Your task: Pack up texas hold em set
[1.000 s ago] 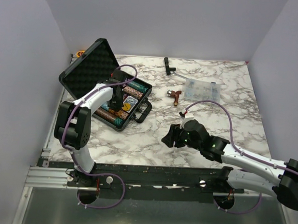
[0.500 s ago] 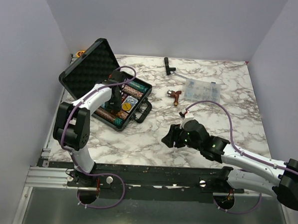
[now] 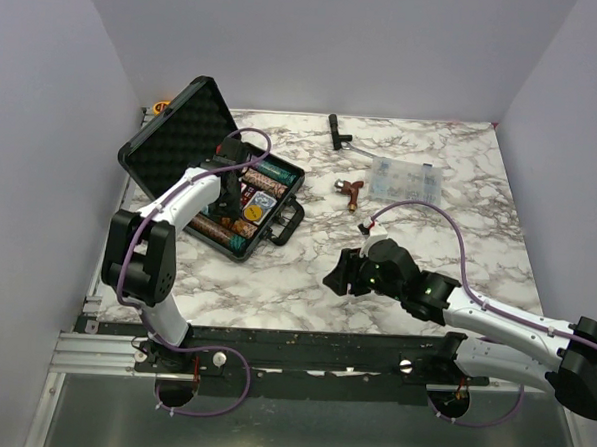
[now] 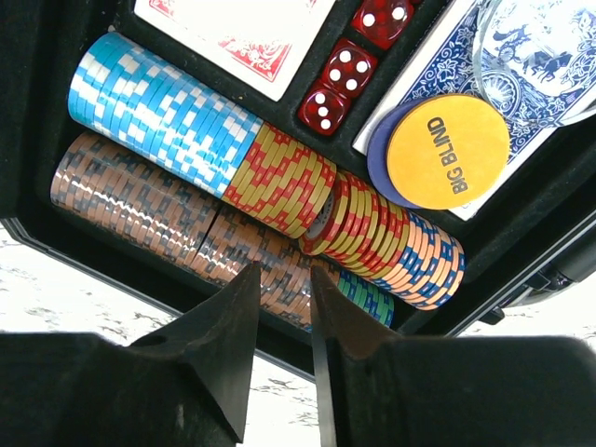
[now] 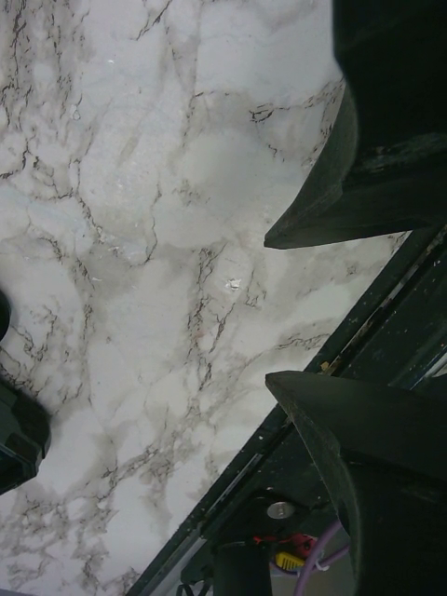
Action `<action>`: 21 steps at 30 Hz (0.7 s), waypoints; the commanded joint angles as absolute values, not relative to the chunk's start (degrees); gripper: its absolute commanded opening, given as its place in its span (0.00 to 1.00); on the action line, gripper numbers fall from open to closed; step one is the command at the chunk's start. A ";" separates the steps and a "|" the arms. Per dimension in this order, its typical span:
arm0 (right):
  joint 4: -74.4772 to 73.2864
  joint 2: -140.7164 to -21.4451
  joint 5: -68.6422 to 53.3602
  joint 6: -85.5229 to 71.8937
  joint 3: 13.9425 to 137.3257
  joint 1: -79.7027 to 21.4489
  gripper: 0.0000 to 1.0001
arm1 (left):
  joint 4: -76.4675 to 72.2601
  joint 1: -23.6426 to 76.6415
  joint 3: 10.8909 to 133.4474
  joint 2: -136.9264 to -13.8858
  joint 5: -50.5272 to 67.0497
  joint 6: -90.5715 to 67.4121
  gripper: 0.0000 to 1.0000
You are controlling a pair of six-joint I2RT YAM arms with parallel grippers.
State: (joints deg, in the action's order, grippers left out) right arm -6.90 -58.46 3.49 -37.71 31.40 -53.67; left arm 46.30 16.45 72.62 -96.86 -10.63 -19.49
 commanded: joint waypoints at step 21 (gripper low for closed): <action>-5.89 -57.88 3.04 -37.89 30.36 -53.61 0.58 | 47.59 16.26 73.26 -95.84 -10.73 -19.35 0.23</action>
State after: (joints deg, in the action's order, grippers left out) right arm -6.87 -58.46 3.49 -37.78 30.98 -53.67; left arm 44.93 16.34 72.10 -100.38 -9.65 -19.53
